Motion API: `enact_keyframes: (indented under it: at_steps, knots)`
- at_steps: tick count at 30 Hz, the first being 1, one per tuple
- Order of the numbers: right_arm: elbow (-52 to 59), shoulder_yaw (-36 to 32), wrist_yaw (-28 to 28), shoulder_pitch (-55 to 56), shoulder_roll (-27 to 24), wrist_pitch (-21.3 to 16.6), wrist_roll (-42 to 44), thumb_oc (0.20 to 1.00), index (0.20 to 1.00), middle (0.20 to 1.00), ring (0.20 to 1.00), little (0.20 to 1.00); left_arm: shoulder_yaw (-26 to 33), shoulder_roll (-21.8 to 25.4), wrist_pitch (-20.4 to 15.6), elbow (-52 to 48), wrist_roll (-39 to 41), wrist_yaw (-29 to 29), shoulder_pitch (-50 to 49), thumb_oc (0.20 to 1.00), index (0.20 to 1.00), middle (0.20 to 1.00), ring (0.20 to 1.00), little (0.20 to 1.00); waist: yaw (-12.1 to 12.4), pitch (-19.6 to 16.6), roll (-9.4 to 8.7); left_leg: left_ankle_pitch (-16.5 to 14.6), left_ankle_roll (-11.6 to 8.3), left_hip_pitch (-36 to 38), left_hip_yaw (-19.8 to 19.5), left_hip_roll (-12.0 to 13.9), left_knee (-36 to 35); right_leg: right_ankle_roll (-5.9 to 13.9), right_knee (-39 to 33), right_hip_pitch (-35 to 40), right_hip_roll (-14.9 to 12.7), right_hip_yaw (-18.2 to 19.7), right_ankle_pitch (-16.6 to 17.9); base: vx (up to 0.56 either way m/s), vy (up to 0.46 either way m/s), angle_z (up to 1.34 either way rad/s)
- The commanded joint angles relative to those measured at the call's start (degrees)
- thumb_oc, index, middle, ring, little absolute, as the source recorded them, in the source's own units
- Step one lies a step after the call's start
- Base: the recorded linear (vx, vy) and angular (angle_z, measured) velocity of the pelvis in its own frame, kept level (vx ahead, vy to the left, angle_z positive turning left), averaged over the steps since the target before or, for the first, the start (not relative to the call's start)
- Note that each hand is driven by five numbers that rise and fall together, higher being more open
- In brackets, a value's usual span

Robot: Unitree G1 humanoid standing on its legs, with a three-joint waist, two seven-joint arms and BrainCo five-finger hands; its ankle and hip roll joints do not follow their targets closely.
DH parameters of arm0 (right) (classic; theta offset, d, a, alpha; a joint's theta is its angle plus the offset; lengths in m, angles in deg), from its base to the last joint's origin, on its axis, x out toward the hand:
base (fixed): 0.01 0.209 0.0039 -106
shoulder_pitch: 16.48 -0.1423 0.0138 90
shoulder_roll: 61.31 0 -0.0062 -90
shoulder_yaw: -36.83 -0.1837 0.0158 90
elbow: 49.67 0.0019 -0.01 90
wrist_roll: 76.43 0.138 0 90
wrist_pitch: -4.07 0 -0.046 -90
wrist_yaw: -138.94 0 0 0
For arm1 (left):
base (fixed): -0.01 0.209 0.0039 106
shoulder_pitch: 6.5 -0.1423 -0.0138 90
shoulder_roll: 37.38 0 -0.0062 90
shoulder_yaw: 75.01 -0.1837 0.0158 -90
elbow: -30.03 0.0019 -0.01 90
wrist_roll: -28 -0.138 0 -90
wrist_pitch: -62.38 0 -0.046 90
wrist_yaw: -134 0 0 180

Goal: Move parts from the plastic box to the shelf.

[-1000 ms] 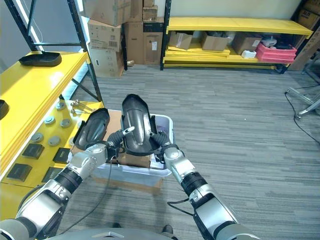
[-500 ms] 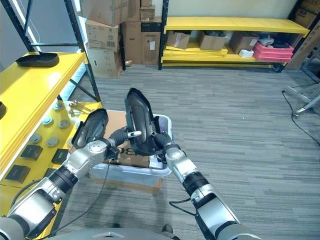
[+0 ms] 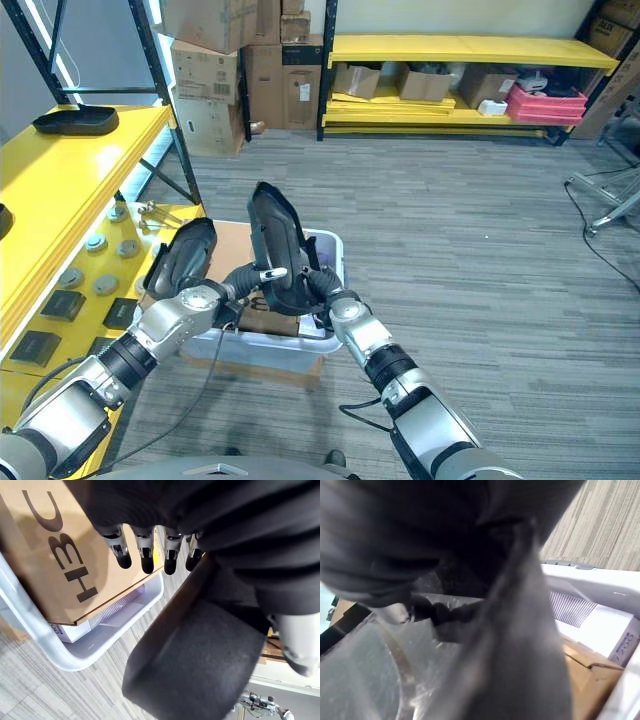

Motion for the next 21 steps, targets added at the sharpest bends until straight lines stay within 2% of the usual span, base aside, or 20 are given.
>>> enact_keyframes:
  at_steps: [1, 3, 5, 10, 21]
  knots:
    - [1.1, 2.6, -0.5, -8.1, 4.3, -3.6, 0.3, 0.2, 0.2, 0.2, 0.2, 0.2, -2.9, -6.6, -5.5, 3.8, 0.0, -1.6, 6.4, 0.2, 0.2, 0.2, 0.2, 0.2, 1.4, -2.5, -1.11, -3.2, -2.73, -3.1, -4.6, 3.5, 3.1, 7.55, 3.7, 1.0, -7.3, -2.3, -3.5, 0.0, 0.0, 0.0]
    - [1.0, 2.5, -0.4, -8.1, 4.4, -3.6, 0.2, 0.2, 0.2, 0.2, 0.2, 0.2, -2.6, -6.8, -5.6, 4.2, -0.8, -1.0, 6.4, 0.2, 0.2, 0.2, 0.2, 0.2, 1.4, -2.5, -1.15, -3.2, -2.69, -3.0, -4.6, 3.5, 3.0, 7.53, 3.6, 1.1, -7.3, -2.2, -3.5, 0.0, 0.0, 0.0]
    - [1.0, 2.5, -0.7, -8.2, 4.6, -3.7, 0.1, 0.2, 0.2, 0.2, 0.2, 0.2, -2.4, -6.8, -6.3, 4.6, -6.3, -1.1, 6.4, 0.2, 0.2, 0.2, 0.2, 0.2, 1.5, -2.5, -1.26, -3.2, -2.73, -3.0, -4.8, 3.5, 2.9, 7.42, 3.6, 1.1, -7.2, -2.2, -3.6, 0.0, 0.0, 0.0]
    - [0.9, 2.6, -1.2, -8.5, 4.8, -3.3, 1.0, 0.2, 0.2, 0.2, 0.2, 0.2, -1.8, -5.7, -8.4, 5.6, -13.4, -1.5, 6.9, 0.2, 0.2, 0.2, 0.2, 0.2, 1.7, -2.5, -1.31, -3.1, -2.88, -3.0, -4.9, 3.5, 2.8, 7.34, 3.4, 1.2, -7.1, -2.3, -3.6, 0.0, 0.0, 0.0]
    - [-0.3, 2.5, -1.0, -7.9, 5.4, -4.0, 2.7, 0.2, 0.2, 0.2, 0.2, 0.2, -1.3, -4.9, -10.3, 4.6, -12.2, -2.5, 6.6, 0.2, 0.2, 0.2, 0.2, 0.2, 2.0, -2.5, -1.13, -2.9, -3.02, -2.8, -5.2, 3.5, 2.6, 7.17, 3.1, 1.6, -7.1, -2.5, -3.5, 0.0, 0.0, 0.0]
